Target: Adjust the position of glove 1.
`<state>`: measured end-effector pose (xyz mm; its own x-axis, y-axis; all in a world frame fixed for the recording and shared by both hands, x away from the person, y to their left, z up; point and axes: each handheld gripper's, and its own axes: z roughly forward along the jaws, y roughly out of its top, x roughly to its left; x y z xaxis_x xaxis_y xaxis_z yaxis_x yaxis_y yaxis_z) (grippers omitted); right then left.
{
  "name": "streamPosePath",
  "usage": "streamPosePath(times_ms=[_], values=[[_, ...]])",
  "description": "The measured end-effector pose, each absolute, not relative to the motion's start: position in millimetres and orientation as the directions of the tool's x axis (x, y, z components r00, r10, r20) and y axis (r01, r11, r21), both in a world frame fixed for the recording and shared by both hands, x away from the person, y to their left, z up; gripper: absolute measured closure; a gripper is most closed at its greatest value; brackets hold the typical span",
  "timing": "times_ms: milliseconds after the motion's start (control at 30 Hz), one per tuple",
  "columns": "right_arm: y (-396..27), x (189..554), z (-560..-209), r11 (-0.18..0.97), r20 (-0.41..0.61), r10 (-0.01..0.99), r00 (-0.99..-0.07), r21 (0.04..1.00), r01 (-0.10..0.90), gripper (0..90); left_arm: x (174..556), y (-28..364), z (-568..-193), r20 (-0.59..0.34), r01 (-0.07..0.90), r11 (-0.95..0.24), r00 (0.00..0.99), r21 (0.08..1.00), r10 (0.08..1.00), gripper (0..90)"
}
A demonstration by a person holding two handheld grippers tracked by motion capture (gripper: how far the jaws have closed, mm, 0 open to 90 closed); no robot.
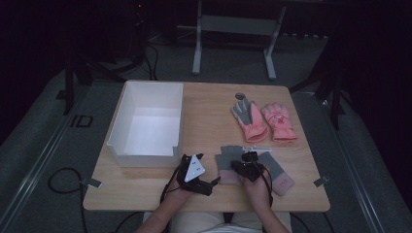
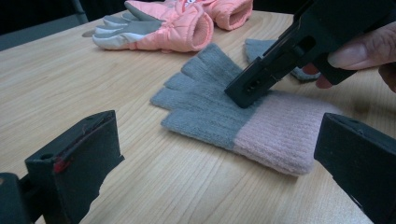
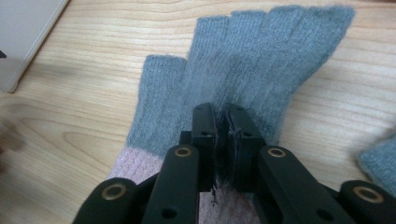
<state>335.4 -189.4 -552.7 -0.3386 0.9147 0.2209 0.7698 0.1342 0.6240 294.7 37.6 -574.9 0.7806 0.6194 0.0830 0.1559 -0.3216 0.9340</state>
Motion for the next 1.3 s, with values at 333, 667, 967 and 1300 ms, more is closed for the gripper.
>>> streamPosePath(times_ms=[333, 667, 967, 1300], values=[[-217, 334, -517, 0.264, 0.149, 0.849, -0.506, 0.711, 0.652, 65.2, 296, 37, -575, 0.074, 0.166, -0.317, 0.776, 0.934, 0.626, 0.1], [-288, 337, -503, 0.519, -0.049, 0.728, -0.684, 0.691, 0.503, 59.9, 295, 37, -575, 0.084, 0.157, -0.321, 0.777, 0.934, 0.624, 0.1], [-323, 331, -518, 0.599, -0.072, 0.674, -0.735, 0.635, 0.488, 60.8, 294, 36, -575, 0.094, 0.152, -0.333, 0.78, 0.931, 0.619, 0.1], [-331, 340, -543, 0.603, -0.034, 0.679, -0.733, 0.595, 0.531, 62.6, 294, 36, -575, 0.088, 0.156, -0.329, 0.78, 0.931, 0.619, 0.1]])
